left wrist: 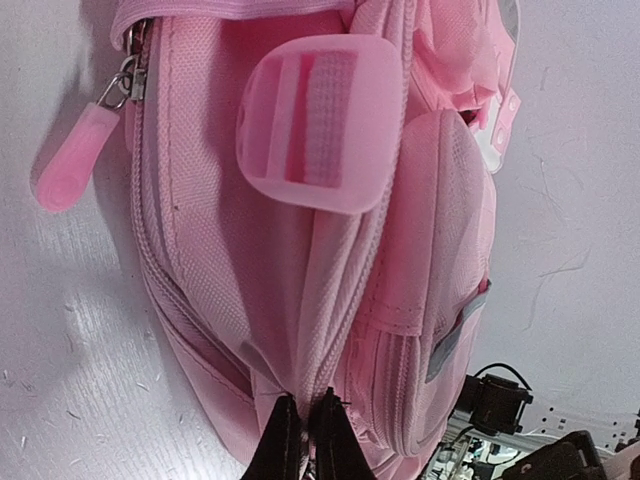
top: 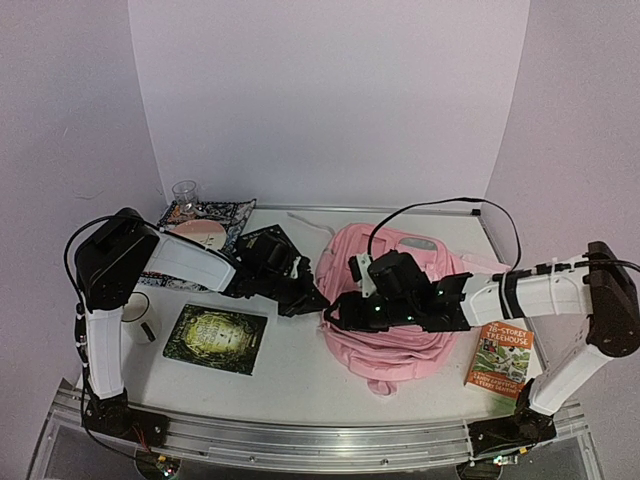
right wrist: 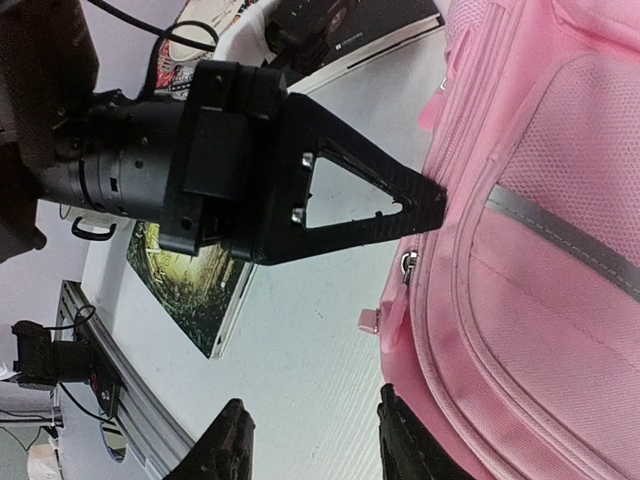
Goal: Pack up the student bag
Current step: Pick up the second largest pocket of the bag from the student bag, then zip the second largest pocket of the bag in the student bag.
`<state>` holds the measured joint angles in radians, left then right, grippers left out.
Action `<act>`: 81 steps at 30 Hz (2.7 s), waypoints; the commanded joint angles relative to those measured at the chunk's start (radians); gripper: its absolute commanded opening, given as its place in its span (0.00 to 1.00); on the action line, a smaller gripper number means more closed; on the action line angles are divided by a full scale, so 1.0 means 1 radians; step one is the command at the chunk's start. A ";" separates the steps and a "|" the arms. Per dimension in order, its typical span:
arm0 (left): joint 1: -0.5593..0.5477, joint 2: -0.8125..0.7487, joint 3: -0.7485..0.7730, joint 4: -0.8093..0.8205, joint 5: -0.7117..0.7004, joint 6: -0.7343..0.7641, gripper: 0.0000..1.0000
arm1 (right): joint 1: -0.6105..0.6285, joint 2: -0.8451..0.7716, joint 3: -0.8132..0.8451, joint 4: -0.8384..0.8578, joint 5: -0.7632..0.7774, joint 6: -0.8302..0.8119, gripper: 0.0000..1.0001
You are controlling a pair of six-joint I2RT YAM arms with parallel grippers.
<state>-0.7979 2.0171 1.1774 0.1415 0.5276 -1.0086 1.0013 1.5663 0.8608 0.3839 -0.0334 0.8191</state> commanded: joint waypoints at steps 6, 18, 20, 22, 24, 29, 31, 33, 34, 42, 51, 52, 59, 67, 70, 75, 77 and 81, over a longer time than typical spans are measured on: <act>-0.007 -0.062 0.020 0.096 0.016 -0.106 0.00 | 0.016 0.115 0.022 0.014 0.032 0.009 0.32; -0.025 -0.085 0.008 0.112 0.004 -0.114 0.00 | 0.017 0.213 0.110 -0.029 0.168 -0.001 0.28; -0.031 -0.092 0.006 0.113 0.000 -0.114 0.00 | 0.017 0.221 0.120 -0.034 0.188 -0.003 0.26; -0.034 -0.096 0.004 0.114 -0.002 -0.114 0.00 | 0.016 0.228 0.128 -0.044 0.211 -0.001 0.24; -0.036 -0.101 0.002 0.116 -0.004 -0.114 0.00 | 0.016 0.233 0.131 -0.062 0.240 0.006 0.22; -0.037 -0.112 -0.006 0.117 -0.013 -0.099 0.00 | 0.016 0.229 0.121 -0.076 0.269 0.012 0.17; -0.037 -0.111 -0.005 0.116 -0.015 -0.090 0.00 | 0.016 0.217 0.113 -0.076 0.263 0.009 0.11; -0.035 -0.104 0.001 0.116 -0.019 -0.074 0.00 | 0.016 0.201 0.100 -0.076 0.260 0.006 0.06; -0.035 -0.100 0.007 0.116 -0.020 -0.069 0.00 | 0.017 0.191 0.091 -0.077 0.258 0.003 0.03; 0.009 -0.042 0.017 0.113 -0.013 -0.014 0.00 | 0.017 0.104 0.013 -0.091 0.177 -0.018 0.00; 0.058 -0.019 0.040 0.075 0.023 0.058 0.00 | 0.017 0.052 -0.047 -0.088 0.129 -0.021 0.02; 0.056 -0.027 0.035 0.075 0.028 0.061 0.00 | 0.016 0.054 -0.043 -0.086 0.145 -0.020 0.01; 0.055 -0.095 -0.015 0.052 -0.029 0.087 0.00 | 0.017 0.096 0.020 -0.072 0.150 -0.047 0.00; 0.092 0.003 0.170 -0.143 -0.139 0.240 0.00 | 0.017 0.006 -0.042 -0.165 0.044 -0.093 0.00; 0.102 0.047 0.231 -0.208 -0.188 0.289 0.00 | 0.017 -0.048 -0.069 -0.224 0.041 -0.114 0.00; 0.133 0.077 0.287 -0.267 -0.247 0.348 0.00 | 0.016 -0.103 -0.088 -0.323 0.084 -0.151 0.00; 0.152 0.093 0.325 -0.293 -0.257 0.380 0.00 | 0.017 -0.106 -0.096 -0.348 0.102 -0.160 0.00; 0.185 0.144 0.426 -0.359 -0.311 0.441 0.02 | 0.017 -0.088 -0.086 -0.382 0.127 -0.167 0.00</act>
<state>-0.6967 2.1166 1.4805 -0.1864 0.4354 -0.6720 1.0019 1.4956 0.7795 0.1581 0.1023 0.6838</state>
